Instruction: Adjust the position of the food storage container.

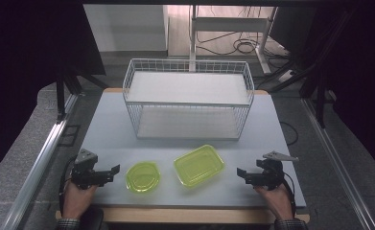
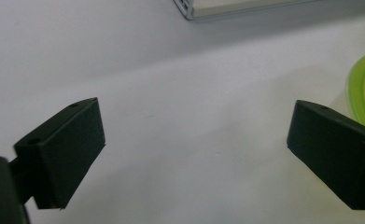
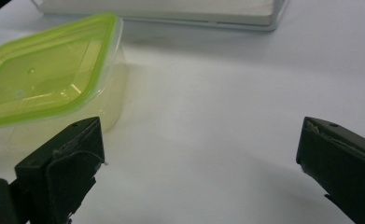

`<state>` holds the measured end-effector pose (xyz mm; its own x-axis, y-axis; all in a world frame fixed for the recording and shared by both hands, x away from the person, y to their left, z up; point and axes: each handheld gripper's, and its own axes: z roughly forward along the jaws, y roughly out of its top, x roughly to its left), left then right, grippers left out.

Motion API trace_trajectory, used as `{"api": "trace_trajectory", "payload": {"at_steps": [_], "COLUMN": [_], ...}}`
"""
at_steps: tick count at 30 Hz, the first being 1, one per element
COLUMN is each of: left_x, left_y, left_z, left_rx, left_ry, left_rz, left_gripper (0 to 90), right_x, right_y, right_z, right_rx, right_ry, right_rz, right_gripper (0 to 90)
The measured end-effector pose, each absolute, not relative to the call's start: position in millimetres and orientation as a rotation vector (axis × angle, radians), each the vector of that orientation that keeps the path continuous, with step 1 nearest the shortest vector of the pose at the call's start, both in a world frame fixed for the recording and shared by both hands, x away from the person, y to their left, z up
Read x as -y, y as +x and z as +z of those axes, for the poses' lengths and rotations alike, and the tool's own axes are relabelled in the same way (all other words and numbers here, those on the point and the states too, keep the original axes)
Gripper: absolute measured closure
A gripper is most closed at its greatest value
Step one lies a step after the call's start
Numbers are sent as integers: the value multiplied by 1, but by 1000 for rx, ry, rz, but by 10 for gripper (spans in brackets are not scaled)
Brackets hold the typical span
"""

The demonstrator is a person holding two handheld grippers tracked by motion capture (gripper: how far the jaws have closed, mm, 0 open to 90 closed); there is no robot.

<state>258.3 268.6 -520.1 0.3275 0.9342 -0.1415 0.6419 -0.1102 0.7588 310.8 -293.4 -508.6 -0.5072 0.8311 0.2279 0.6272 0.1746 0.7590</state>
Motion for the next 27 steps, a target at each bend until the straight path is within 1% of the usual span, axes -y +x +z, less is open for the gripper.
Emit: {"api": "trace_trajectory", "payload": {"at_steps": [4,6,13,16,19,22,25,27], "left_x": [-267,-266,-262,-259,-258,-256,-250,-244], "left_y": [257,256,253,252,249,245,242,240], "left_z": [-517,-515,-509,-506,-501,-495,-490,-486], "left_rx": [-1362,-1346,-1303,-1292,-1262,-1209,-1162,-1129], "left_ry": [1834,1837,1859,1880,1876,1865,1876,1879], "left_rz": [479,484,479,480,482,456,459,459], "left_gripper": [29,43,141,201,312,401,462,484], "right_x": [287,285,283,280,277,278,279,279], "right_y": [309,308,309,308,308,307,307,307], "right_z": [-508,-507,-507,-507,-508,-507,-506,-505], "right_rx": [-2222,-2224,-2223,-2233,-2242,-2232,-2212,-2210], "right_ry": [1403,1395,1422,1409,1399,1394,1393,1391], "right_rz": [1282,1284,1323,1314,1294,1293,1299,1298], "right_gripper": [13,10,11,12,15,19,30,38]}}
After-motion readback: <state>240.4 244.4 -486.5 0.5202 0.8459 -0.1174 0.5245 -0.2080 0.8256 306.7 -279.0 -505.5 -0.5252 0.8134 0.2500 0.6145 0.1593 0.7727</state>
